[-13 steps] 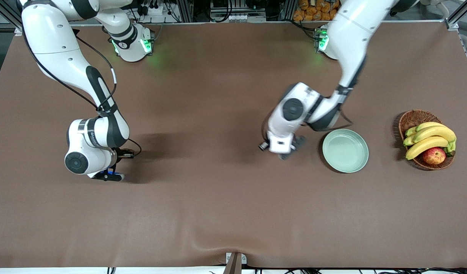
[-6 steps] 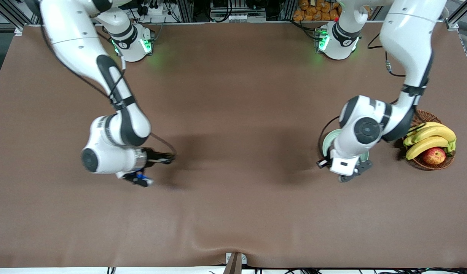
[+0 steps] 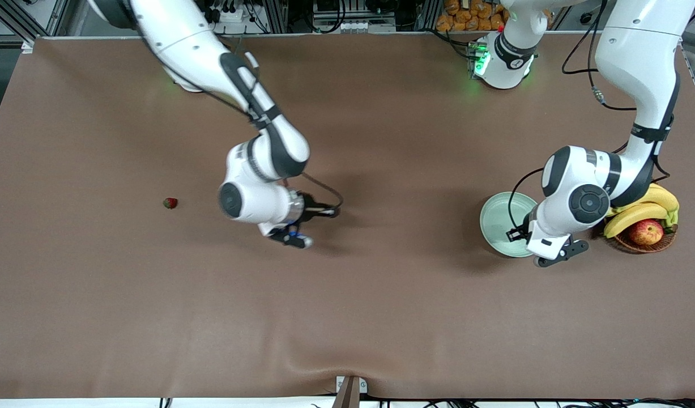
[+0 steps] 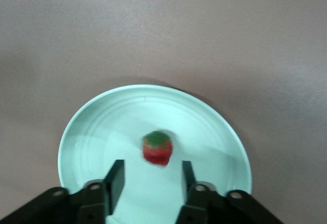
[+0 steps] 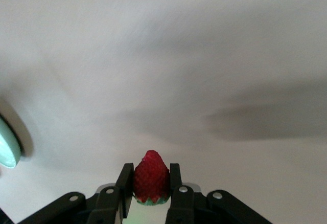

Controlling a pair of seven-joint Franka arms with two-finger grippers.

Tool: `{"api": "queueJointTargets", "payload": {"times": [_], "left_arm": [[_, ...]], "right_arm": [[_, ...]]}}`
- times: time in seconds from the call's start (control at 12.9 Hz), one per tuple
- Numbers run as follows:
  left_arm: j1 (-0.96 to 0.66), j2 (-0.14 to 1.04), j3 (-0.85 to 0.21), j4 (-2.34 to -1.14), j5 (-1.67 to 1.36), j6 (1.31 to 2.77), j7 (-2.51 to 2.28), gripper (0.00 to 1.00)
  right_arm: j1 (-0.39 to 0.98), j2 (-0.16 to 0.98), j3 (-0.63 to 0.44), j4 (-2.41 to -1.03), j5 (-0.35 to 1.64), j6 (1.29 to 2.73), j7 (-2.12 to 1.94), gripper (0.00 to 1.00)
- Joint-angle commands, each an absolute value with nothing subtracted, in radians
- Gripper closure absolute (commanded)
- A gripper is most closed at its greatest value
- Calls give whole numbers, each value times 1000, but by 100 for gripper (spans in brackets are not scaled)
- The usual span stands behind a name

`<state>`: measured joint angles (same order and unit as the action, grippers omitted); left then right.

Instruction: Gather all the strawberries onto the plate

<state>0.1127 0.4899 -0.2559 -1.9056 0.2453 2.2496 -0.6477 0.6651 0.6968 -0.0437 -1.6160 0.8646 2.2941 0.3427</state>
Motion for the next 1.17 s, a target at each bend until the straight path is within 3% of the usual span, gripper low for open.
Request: {"api": "queueJointTargets", "payload": {"times": [0.0,0.23,0.39,0.47,0.62,0.7,0.93,1.09], "left_arm": [[109,434,-273,-1922,256,2231,-656,0],[110,391,-333,-1902,186,2171,-667,0],[109,373,-371,-1885,117,2122,-672,0],[104,374,-379,-1878,92,2109,-676,0],[94,394,-403,-1875,58,2111,-731,0],[94,408,-403,-1873,60,2115,-735,0],[54,422,-407,-1864,25,2121,-747,0],[14,432,-407,-1849,-30,2126,-761,0]], "right_arm": [[751,736,-55,-1597,962,2368,342,100],[819,804,-55,-1531,992,2419,380,100],[853,831,-55,-1513,994,2476,410,90],[854,833,-55,-1514,991,2480,410,68],[839,827,-60,-1519,979,2480,399,8],[822,822,-63,-1522,976,2479,396,0],[750,779,-69,-1540,968,2445,396,0],[643,721,-69,-1578,934,2328,397,0]]}}
